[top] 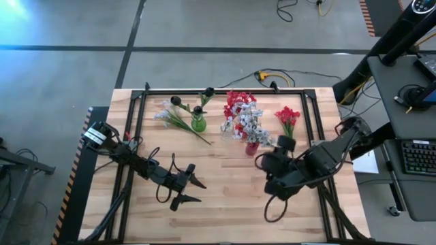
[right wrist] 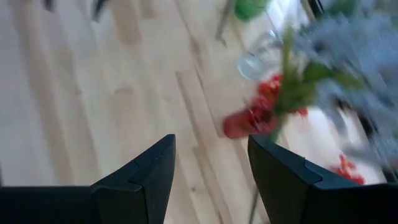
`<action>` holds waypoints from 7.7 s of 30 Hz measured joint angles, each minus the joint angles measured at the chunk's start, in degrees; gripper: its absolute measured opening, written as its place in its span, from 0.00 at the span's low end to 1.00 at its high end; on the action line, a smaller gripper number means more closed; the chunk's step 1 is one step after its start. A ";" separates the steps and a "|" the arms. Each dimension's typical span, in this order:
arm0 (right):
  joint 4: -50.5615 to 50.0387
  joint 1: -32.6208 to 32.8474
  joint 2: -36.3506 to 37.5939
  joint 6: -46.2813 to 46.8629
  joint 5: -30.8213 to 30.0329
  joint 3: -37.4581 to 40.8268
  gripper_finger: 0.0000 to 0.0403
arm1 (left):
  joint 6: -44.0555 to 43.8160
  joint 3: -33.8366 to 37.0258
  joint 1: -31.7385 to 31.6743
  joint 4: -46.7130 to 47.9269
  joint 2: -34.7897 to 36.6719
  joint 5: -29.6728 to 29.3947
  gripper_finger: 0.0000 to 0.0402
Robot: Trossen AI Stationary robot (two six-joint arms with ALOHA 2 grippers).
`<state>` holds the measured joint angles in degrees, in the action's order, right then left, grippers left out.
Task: Sort flowers into vase by color
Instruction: Put the left orange flowers into the vase
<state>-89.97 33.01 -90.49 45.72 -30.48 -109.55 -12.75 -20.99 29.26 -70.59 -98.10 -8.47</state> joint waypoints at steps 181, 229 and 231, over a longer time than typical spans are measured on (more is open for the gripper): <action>59.23 -33.53 20.96 -7.89 13.23 81.78 0.23 | -0.20 -6.51 -0.90 54.81 33.59 -29.96 0.60; 56.61 -33.38 20.57 9.93 18.63 80.66 0.41 | -0.20 -6.51 -0.92 54.89 33.57 -29.94 0.60; 56.67 -33.38 19.74 9.71 18.49 80.60 0.39 | -0.20 -6.51 -0.90 54.89 33.57 -29.94 0.60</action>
<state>-33.30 -0.36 -70.75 55.43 -11.99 -28.95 -12.95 -27.51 28.35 -15.70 -64.53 -38.41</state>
